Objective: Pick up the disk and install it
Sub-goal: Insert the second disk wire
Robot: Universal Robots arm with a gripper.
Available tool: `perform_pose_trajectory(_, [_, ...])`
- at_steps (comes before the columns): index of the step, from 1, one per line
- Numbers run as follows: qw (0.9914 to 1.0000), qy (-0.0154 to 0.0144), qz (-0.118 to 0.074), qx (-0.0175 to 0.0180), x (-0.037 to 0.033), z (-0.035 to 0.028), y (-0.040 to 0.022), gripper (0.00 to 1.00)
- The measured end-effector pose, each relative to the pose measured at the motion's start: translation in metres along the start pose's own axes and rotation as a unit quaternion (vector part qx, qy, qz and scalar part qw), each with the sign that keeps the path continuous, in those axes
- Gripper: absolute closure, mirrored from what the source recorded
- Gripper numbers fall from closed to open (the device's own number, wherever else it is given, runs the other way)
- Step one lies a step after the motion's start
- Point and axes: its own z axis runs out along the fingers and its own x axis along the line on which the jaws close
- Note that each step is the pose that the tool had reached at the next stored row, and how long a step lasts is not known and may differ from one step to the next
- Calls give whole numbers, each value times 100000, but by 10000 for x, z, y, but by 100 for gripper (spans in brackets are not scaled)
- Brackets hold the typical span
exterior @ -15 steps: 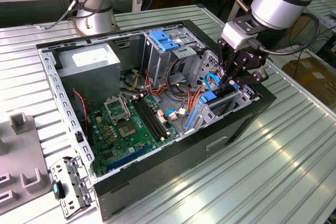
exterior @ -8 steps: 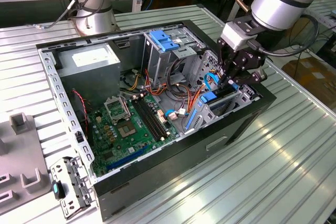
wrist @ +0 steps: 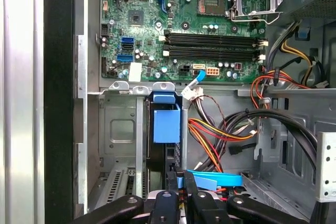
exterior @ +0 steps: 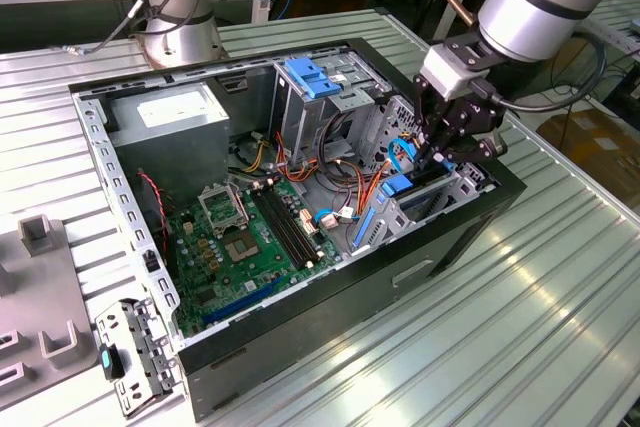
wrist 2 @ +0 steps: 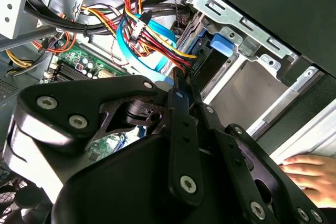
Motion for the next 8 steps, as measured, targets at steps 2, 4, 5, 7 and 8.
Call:
perform_pose_trajectory(2, [100000,-4,5,2,3,4,0,84])
perform_pose_trajectory(4, [100000,1,13,1,7,7,0,84])
perform_pose_trajectory(5, [100000,8,21,4,10,10,0,84])
perform_pose_trajectory(7, [100000,19,25,2,14,15,1,84])
perform_pose_trajectory(8, [100000,21,24,3,14,16,1,84])
